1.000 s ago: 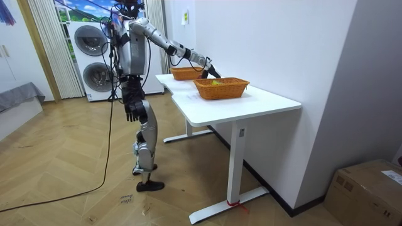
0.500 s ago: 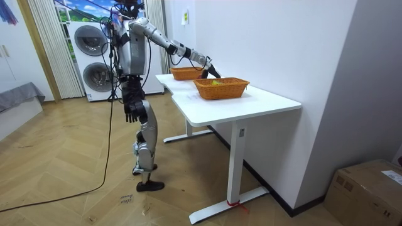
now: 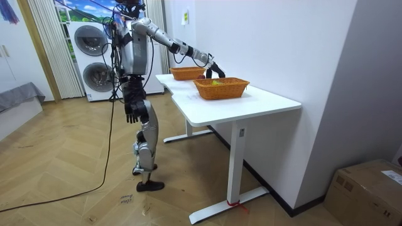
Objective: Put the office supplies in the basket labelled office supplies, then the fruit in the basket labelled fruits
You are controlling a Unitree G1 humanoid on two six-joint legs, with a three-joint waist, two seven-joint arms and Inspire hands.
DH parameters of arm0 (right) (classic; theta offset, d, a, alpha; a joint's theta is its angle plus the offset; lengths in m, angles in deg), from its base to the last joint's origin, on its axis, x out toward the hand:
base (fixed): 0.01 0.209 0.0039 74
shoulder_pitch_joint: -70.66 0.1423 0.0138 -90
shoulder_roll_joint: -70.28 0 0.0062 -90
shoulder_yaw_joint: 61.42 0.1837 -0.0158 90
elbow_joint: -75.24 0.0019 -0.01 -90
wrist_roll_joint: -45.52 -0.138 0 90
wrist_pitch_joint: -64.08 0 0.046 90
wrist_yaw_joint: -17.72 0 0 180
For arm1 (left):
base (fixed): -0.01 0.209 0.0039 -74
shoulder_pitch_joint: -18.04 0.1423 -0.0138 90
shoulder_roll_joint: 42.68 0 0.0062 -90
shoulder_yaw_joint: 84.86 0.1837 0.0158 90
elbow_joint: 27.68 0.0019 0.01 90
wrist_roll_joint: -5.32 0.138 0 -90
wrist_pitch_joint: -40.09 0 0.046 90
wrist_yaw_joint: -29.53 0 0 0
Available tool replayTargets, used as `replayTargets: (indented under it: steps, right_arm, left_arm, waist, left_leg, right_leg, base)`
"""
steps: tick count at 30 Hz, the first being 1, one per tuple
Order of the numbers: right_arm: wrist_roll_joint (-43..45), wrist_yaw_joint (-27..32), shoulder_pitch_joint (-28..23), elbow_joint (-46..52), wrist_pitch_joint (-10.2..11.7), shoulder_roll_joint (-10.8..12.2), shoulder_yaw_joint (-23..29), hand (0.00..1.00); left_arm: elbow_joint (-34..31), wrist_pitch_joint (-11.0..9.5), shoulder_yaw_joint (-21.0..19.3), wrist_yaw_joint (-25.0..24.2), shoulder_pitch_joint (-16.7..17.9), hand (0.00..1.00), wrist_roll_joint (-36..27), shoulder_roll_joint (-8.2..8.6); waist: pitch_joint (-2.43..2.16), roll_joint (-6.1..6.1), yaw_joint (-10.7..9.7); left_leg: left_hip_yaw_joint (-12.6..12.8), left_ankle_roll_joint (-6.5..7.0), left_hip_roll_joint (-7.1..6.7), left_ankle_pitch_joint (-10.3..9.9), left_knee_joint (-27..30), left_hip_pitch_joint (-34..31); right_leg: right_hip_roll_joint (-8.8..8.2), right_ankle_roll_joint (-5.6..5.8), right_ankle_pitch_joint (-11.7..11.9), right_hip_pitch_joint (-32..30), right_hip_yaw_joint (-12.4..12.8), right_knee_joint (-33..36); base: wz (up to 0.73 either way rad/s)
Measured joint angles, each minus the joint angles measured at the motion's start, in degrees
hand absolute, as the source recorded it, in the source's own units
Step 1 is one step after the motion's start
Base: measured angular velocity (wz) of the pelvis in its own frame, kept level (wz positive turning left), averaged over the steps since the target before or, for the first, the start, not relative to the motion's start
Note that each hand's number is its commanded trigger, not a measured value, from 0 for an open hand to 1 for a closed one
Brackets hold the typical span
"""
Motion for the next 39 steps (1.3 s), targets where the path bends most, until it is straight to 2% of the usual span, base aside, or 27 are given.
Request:
replayTargets:
  steps: [8, 18, 20, 24, 28, 31, 35, 39]
  right_arm:
    - [-2.8, -3.4, -0.4, 0.0, -1.0, 0.0, -0.1, 1.00]
    - [-3.1, -6.3, -1.6, 0.4, -1.1, 0.1, 0.0, 1.00]
    - [-2.9, -7.6, -2.2, 1.5, -1.5, 0.1, -0.1, 1.00]
    - [-2.8, -8.7, -2.7, 2.6, -1.5, 0.1, 0.0, 1.00]
    - [-2.7, -9.7, -2.7, 3.9, -1.8, 0.0, 0.0, 1.00]
    - [0.0, -10.5, -3.6, 6.1, -2.0, 0.0, 0.1, 1.00]
    - [4.1, -12.4, -4.7, 10.9, -2.1, 0.1, 0.0, 1.00]
    - [4.1, -13.2, -4.7, 13.5, -2.1, 0.1, 0.0, 1.00]
  left_arm:
    - [-0.6, 0.0, 0.0, 0.1, -0.2, 0.00, 0.0, -0.88]
    - [-0.3, 0.0, -0.7, 1.0, 0.3, 0.00, 0.1, -0.90]
    - [0.2, 0.1, -1.6, 1.1, 0.2, 0.00, 0.1, -1.01]
    - [0.3, 0.1, -1.9, 1.0, 0.8, 0.00, 0.1, -0.96]
    - [0.2, 0.1, -4.0, 1.2, 1.6, 0.00, 0.1, -0.80]
    - [0.0, 0.0, -5.4, 1.2, 2.7, 0.00, 0.1, -0.74]
    - [-1.6, 0.0, -5.8, 1.0, 4.6, 0.00, 0.6, -0.76]
    - [-2.6, -0.2, -6.9, 0.9, 5.6, 0.00, 0.6, -0.88]
  waist:
    - [-0.10, -0.13, -0.1]
    - [-0.12, -0.02, 0.2]
    - [-0.65, -0.37, 0.1]
    - [-0.81, -0.35, 0.0]
    - [-0.90, -0.14, -0.3]
    - [-1.19, 0.28, -0.6]
    - [-1.37, 0.47, -1.8]
    - [-1.45, 0.37, -3.5]
  left_leg:
    - [0.1, -0.06, 0.02, 0.0, 0.4, 0.1]
    - [0.7, -0.10, 0.27, 0.1, -0.1, 1.8]
    - [0.8, -0.23, 0.36, 0.1, -0.5, 2.1]
    - [0.9, -0.40, 0.48, 0.3, -0.8, 2.9]
    - [0.9, -0.48, 0.56, 0.3, -1.0, 3.4]
    - [1.0, -0.48, 0.56, 0.3, -1.5, 4.2]
    - [1.0, -0.47, 0.56, 0.3, -1.7, 5.2]
    - [0.7, -0.47, 0.55, 0.3, -1.8, 6.3]
  right_leg:
    - [0.01, -0.04, 0.0, 0.1, 0.0, 0.1]
    - [0.21, -0.16, 0.4, 1.8, 0.1, -0.2]
    - [0.38, -0.33, 0.5, 2.1, 0.1, -0.9]
    - [0.47, -0.37, 0.6, 2.5, 0.1, -0.9]
    - [0.54, -0.37, 0.6, 2.8, 0.1, -1.0]
    - [0.51, -0.37, 0.6, 3.5, 0.1, -1.0]
    - [0.33, -0.35, 0.6, 4.3, 0.0, -0.9]
    - [0.16, -0.34, 0.6, 5.5, 0.0, -0.9]
  base:
    - [0.00]
    - [-0.03]
    - [-0.02]
    - [-0.03]
    - [0.00]
    - [0.00]
    - [0.00]
    - [0.03]
